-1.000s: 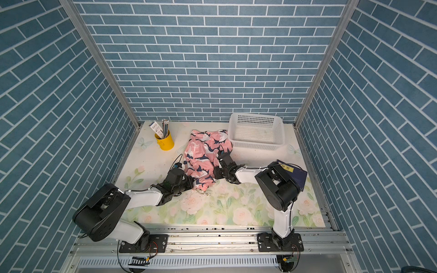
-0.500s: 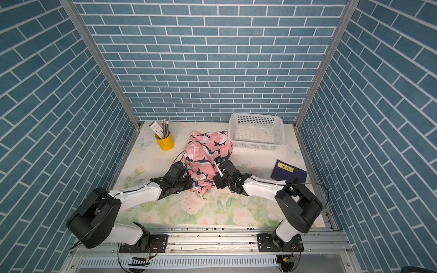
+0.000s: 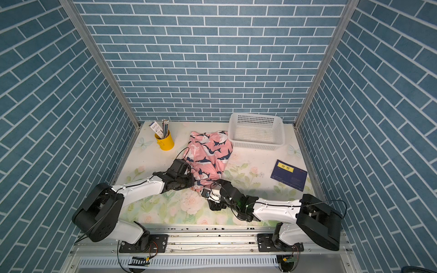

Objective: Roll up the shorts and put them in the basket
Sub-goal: Roll the shorts at the center of the board.

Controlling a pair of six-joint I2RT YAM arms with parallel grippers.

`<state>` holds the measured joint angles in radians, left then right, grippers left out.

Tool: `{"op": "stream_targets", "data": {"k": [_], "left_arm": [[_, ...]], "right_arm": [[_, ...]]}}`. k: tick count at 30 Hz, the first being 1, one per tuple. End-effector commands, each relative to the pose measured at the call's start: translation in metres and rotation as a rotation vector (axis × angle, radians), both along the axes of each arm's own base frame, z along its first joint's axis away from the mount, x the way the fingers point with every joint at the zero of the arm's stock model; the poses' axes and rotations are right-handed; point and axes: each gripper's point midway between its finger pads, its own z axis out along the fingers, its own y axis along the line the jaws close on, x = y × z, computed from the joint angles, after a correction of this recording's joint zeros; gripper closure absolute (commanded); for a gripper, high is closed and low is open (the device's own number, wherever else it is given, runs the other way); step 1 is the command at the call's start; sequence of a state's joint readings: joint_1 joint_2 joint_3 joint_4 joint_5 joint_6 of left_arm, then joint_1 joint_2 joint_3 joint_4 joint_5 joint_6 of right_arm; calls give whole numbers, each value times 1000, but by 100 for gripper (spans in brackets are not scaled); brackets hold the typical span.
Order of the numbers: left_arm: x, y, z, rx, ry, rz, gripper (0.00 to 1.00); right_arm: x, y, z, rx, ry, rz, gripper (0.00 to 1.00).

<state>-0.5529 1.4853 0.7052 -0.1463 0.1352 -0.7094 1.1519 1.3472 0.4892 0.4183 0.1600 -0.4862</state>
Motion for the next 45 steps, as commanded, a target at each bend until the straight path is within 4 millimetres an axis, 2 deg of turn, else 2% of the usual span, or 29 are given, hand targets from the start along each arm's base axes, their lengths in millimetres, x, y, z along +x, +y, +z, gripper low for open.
{"op": "stream_targets", "data": {"k": [1, 9, 13, 20, 23, 26, 28, 30, 31, 32, 33, 36, 38, 41, 45], "left_arm": [[-2, -1, 3, -3, 17, -26, 100], [-4, -4, 5, -30, 17, -37, 100], [-3, -6, 7, -46, 16, -40, 100], [-4, -8, 8, -53, 22, -50, 100], [-6, -8, 8, -57, 28, -53, 100], [-7, -8, 8, -59, 30, -54, 100], [-8, -7, 6, -55, 35, -53, 100], [-9, -5, 6, -49, 36, -49, 100], [-9, -3, 6, -45, 36, -43, 100], [-8, -1, 7, -43, 32, -36, 94], [-8, 2, 9, -42, 28, -25, 80], [-4, 14, 20, -37, -2, 17, 56], [1, 24, 33, -48, -34, 49, 51], [8, 42, 55, -43, -91, 112, 26], [11, 59, 78, -32, -158, 158, 15]], "right_arm": [[6, 12, 1, -76, -168, 86, 2], [11, 34, -23, -131, -220, 159, 5], [20, 45, -34, -143, -245, 162, 12], [44, 56, -32, -144, -316, 142, 29], [51, 61, -29, -142, -333, 137, 43], [55, 66, -27, -132, -329, 128, 64], [54, 70, -31, -141, -289, 130, 85], [54, 71, -35, -162, -252, 127, 97], [52, 69, -36, -163, -240, 128, 100], [50, 68, -36, -162, -233, 132, 100], [46, 65, -38, -164, -216, 139, 100], [33, 61, -39, -159, -130, 165, 100], [19, 58, -42, -155, -46, 195, 100], [3, 56, -42, -147, 65, 227, 100], [-15, 58, -38, -122, 186, 266, 100]]}}
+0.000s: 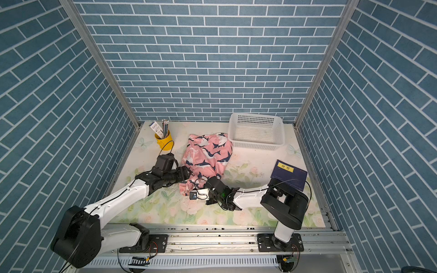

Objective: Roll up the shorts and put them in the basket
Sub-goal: Roll the shorts at the center of the board.

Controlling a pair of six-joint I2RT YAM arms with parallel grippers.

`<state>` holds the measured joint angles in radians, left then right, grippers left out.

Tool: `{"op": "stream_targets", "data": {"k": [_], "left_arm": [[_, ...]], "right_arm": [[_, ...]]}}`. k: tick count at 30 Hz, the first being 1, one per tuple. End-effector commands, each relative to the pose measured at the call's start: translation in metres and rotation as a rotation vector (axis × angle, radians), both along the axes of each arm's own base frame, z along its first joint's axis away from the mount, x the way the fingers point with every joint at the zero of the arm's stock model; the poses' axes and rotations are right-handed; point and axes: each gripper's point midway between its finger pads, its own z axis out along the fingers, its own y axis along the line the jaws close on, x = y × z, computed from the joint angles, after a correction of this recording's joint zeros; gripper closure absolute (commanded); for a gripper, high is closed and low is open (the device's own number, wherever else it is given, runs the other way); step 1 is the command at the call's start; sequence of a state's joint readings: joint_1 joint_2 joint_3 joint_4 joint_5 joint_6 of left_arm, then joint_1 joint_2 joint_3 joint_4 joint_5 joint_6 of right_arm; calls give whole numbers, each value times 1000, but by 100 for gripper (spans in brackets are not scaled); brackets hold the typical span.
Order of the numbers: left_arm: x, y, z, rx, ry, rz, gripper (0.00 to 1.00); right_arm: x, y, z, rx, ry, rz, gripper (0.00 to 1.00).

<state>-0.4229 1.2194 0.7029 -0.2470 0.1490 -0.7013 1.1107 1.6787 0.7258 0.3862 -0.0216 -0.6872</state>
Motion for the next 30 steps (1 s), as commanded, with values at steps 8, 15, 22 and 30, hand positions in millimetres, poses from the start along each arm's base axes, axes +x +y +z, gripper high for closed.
{"op": "stream_targets", "data": {"k": [8, 15, 22, 30], "left_arm": [[-14, 27, -3, 57, 9, 48, 15], [-22, 28, -8, 36, -4, 47, 19], [-25, 39, 9, 22, -86, 99, 16], [-43, 40, 18, -57, -170, 129, 9]], "right_arm": [[-31, 9, 16, 55, 526, 8, 100], [20, 23, 22, 91, 852, -131, 100], [40, 28, -5, 73, 1094, -199, 100], [54, 21, -11, 157, 1268, -240, 100]]}}
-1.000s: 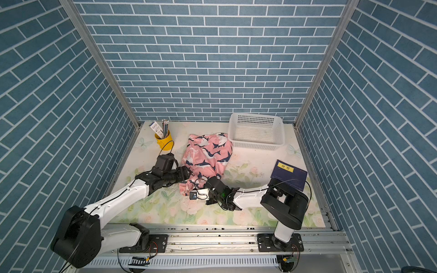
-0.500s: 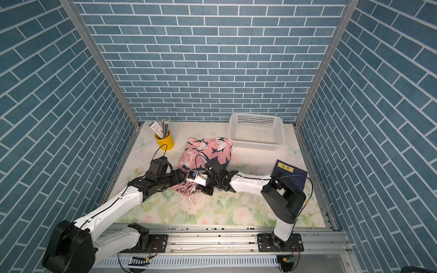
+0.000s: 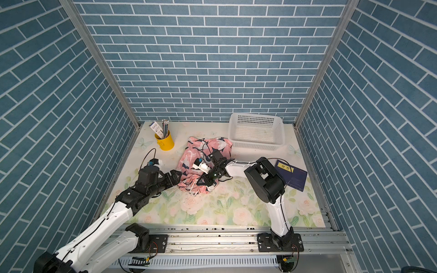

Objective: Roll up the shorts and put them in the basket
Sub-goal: Roll the shorts at the center of the board.

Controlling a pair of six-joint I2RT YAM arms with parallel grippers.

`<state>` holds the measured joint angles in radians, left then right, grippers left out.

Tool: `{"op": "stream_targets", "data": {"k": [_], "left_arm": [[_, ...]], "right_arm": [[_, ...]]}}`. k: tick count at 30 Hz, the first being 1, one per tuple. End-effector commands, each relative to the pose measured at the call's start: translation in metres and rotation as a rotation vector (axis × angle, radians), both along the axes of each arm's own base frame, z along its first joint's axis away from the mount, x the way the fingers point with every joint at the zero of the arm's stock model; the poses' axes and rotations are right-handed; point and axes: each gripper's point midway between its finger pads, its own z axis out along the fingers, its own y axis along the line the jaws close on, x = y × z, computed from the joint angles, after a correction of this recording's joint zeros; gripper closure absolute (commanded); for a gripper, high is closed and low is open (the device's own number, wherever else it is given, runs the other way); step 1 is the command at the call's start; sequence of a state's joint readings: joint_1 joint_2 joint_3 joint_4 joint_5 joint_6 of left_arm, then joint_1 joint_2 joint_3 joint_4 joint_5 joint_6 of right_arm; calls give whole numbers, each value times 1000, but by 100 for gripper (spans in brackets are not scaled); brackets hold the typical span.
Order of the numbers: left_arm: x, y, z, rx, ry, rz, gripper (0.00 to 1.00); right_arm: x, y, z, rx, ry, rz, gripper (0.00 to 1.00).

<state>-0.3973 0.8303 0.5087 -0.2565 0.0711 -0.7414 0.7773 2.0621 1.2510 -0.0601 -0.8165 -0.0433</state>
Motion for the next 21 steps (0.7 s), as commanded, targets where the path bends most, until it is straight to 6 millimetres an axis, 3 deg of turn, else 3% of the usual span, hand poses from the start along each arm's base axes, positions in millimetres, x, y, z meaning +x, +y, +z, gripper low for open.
{"op": "stream_targets", "data": {"k": [1, 5, 8, 16, 21], "left_arm": [[-13, 0, -14, -19, 8, 15, 8], [-31, -12, -38, -58, 34, -1, 11], [-41, -18, -53, -67, 43, -2, 22], [-30, -29, -67, -105, -17, -8, 8], [-16, -36, -71, -75, -70, -29, 5]], "right_arm": [[1, -7, -6, 20, 165, -43, 100], [4, -8, -12, 10, 195, -53, 100], [4, -8, -16, 7, 204, -56, 100], [8, -6, -19, 6, 217, -68, 100], [8, -6, -23, 3, 231, -73, 100]]}}
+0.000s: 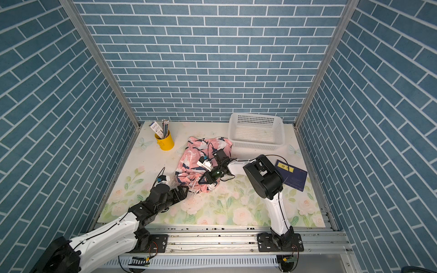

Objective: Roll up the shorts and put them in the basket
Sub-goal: Roll the shorts at the center of the board.

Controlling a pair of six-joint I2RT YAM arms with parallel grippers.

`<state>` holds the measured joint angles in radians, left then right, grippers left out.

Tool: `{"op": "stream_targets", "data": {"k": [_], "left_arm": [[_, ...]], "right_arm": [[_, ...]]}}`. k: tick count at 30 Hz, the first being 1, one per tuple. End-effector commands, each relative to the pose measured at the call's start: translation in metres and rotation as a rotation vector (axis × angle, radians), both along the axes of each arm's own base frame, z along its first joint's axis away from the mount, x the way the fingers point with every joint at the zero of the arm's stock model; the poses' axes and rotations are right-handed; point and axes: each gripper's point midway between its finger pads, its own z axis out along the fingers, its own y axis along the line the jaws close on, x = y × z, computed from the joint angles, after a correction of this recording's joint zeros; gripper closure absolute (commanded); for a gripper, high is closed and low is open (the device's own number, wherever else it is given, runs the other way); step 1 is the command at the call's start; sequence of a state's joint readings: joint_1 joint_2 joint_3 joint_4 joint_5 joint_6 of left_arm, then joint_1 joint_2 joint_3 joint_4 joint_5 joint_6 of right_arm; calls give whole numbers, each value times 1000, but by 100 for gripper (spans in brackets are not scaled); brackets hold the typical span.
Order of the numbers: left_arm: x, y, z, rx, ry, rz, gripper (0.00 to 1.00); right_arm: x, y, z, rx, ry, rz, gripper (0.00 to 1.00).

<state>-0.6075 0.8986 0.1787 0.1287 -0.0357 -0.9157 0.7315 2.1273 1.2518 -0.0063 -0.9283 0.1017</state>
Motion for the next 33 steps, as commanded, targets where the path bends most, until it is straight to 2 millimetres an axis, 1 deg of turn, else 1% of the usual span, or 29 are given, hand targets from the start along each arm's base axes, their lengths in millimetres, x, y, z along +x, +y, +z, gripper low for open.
{"op": "stream_targets", "data": {"k": [1, 5, 11, 13, 15, 17, 19, 21, 22, 27, 30, 32, 33], "left_arm": [[20, -10, 16, -20, -120, -7, 4], [31, -10, 18, -21, -158, 22, 3], [46, -9, 10, 24, -145, 48, 2], [51, -8, 8, 19, -145, 69, 4], [54, -5, 3, 26, -122, 89, 5], [57, -4, -2, 39, -106, 96, 11], [60, -4, -4, 26, -101, 104, 21], [63, -3, -4, 19, -93, 116, 34], [64, -4, -3, 18, -95, 115, 38], [70, -4, -2, 38, -87, 114, 80], [71, -4, -1, 37, -80, 105, 100], [71, -2, 0, 43, -68, 105, 100], [70, -1, 1, 50, -60, 103, 100]], "right_arm": [[1, 0, -11, -17, 44, -11, 100], [0, 0, -14, -22, 61, -10, 100], [-3, -2, -21, -41, 80, -8, 100], [-4, -3, -22, -46, 81, -12, 100], [-5, -4, -23, -47, 85, -12, 100], [-6, -5, -23, -49, 85, -13, 100], [-8, -8, -24, -58, 85, -18, 100], [-9, -11, -25, -64, 87, -18, 100], [-11, -12, -26, -67, 87, -20, 100], [-12, -21, -25, -94, 58, -49, 100], [-11, -28, -26, -117, 39, -75, 91], [-8, -34, -24, -130, 11, -98, 84], [-6, -37, -23, -145, -18, -115, 78]]}}
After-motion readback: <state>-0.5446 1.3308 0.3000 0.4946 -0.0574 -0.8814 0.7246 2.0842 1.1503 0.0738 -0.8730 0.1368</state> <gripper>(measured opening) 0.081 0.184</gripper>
